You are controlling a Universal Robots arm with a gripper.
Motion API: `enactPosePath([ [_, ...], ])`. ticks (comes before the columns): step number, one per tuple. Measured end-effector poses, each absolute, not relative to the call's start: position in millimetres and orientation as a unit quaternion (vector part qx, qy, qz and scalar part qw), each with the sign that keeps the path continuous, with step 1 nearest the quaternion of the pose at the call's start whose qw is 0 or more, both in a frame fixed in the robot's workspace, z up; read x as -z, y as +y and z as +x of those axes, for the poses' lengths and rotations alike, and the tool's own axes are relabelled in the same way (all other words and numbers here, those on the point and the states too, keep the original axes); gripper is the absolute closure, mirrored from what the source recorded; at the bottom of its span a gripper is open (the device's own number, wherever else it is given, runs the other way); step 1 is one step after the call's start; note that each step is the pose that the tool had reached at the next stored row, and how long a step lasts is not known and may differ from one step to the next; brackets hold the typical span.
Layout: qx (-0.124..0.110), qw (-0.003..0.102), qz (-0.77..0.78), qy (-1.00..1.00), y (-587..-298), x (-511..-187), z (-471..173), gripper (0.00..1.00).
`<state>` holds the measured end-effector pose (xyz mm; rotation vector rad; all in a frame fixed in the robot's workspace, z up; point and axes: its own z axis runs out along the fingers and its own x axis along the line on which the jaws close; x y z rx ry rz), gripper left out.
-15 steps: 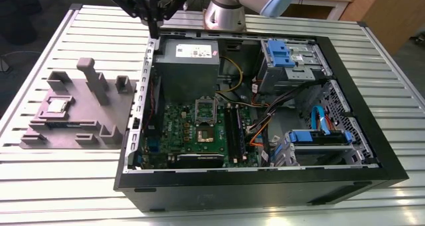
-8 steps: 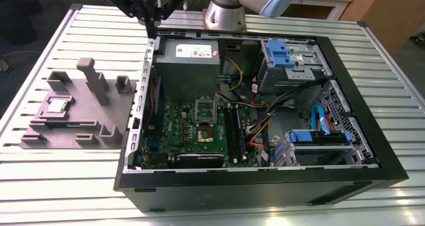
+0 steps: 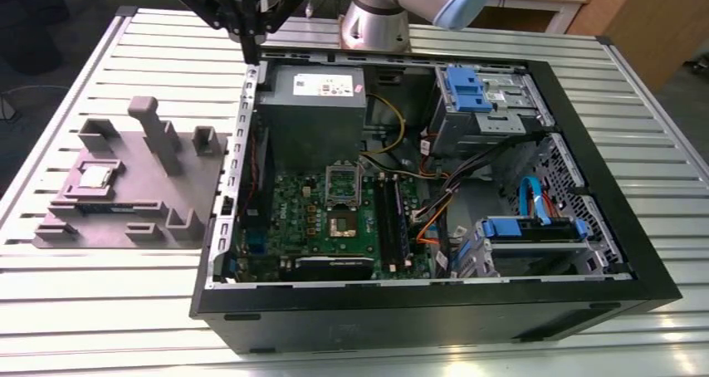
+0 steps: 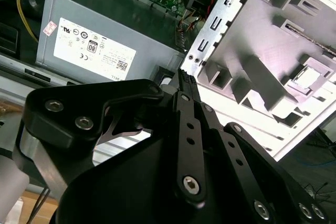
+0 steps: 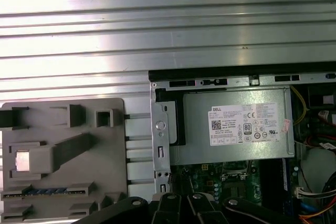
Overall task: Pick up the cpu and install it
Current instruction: 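Reach for the cpu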
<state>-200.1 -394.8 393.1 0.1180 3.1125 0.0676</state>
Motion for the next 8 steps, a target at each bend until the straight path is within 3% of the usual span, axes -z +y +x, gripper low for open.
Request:
enactPosePath([
  [8,-0.022,0.013,0.038,0.999,-394.9,-393.1,-202.4,0.9],
])
